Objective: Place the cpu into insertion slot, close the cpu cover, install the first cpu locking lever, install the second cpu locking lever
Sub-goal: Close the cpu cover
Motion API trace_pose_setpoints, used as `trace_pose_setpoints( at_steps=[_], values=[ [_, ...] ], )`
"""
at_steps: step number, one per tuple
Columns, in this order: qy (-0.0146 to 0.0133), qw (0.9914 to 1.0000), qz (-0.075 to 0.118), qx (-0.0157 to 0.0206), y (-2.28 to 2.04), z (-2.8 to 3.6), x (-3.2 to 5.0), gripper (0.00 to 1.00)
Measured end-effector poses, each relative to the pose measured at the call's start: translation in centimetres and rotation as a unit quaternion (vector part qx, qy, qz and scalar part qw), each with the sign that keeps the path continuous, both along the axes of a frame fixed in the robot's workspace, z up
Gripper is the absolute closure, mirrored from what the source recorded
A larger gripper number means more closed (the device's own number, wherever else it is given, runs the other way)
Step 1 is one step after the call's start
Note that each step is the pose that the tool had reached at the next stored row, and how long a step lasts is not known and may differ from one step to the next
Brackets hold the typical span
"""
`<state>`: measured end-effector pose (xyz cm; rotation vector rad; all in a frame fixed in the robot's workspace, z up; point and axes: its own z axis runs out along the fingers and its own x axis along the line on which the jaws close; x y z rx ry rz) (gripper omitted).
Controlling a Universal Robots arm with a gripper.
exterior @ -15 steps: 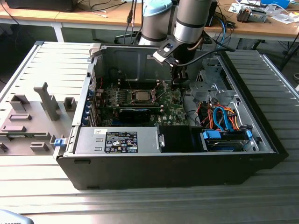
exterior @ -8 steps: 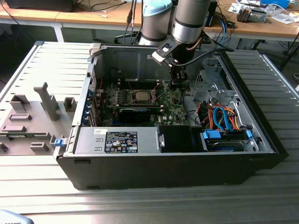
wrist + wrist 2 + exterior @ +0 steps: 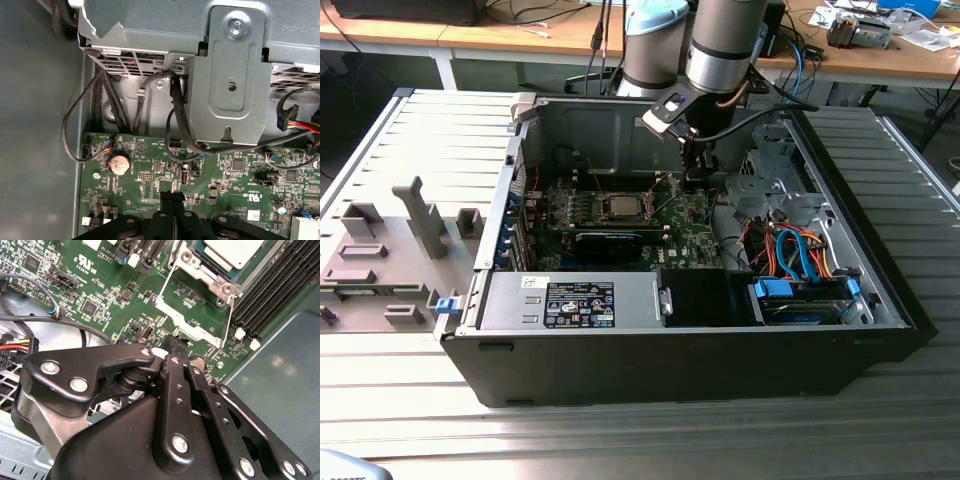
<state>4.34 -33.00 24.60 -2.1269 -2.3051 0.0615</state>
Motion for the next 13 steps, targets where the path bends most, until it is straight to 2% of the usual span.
trace_pose_setpoints(
  at_steps=[13],
  values=[
    [0.0000, 1.00000, 0.000, 0.0000, 0.00, -0.02, -0.45, 0.89]
  ],
)
